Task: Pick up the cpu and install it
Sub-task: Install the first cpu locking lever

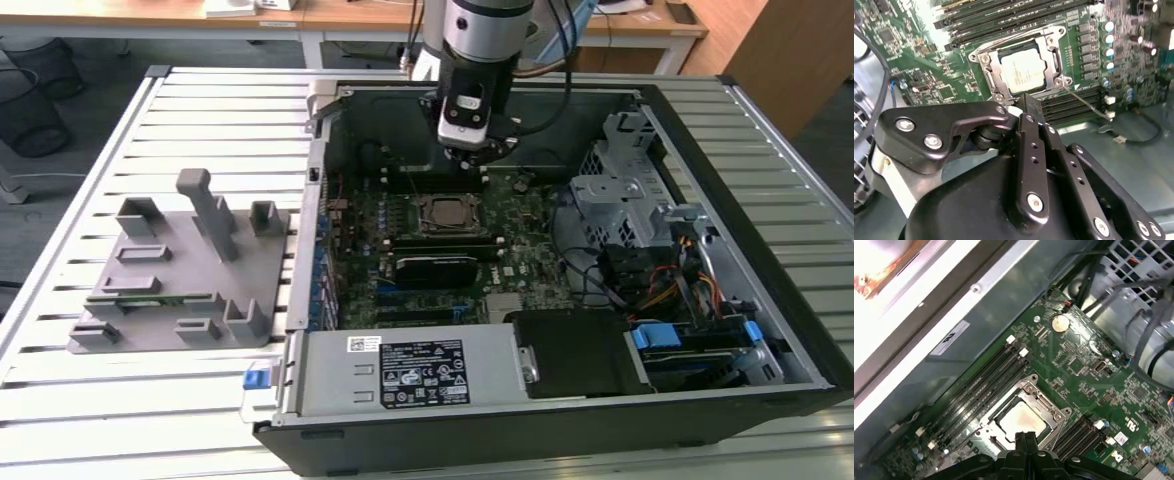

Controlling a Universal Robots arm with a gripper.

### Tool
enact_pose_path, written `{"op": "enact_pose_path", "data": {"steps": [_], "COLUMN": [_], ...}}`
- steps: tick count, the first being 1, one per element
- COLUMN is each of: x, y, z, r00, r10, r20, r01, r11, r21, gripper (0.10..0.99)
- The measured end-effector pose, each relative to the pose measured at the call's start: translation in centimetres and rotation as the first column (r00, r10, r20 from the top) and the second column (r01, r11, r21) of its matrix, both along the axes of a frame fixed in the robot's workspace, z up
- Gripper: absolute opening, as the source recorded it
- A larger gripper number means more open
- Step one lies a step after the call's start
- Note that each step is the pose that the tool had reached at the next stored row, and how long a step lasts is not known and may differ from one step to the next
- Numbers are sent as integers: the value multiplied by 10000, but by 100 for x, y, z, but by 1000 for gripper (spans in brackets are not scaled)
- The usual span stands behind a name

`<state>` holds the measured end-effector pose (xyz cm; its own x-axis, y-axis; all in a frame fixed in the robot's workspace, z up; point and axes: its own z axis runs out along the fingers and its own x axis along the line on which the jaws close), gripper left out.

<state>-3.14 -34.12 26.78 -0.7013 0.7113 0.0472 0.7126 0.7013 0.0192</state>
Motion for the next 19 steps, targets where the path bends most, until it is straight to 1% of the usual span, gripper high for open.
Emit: {"op": "enact_pose_path", "data": {"steps": [3, 5, 6, 9, 10, 12, 15, 19], "x": [0, 0, 0, 1, 0, 0, -1, -1], "y": [0, 0, 0, 2, 3, 3, 3, 2], "z": [-1, 5, 22, 126, 144, 147, 145, 140], "r00": [9987, 9977, 9976, 9974, 9974, 9970, 9918, 9796], "r10": [516, 677, 696, 718, 721, 778, 1281, 2011], "r20": [1, 1, 2, 2, 2, 4, 2, 2], "r01": [-516, -677, -696, -718, -721, -778, -1281, -2011], "r11": [9987, 9977, 9976, 9974, 9974, 9970, 9918, 9796], "r21": [1, 5, 7, 9, 7, 9, 7, 5], "gripper": [114, 114, 114, 114, 114, 114, 114, 114]}}
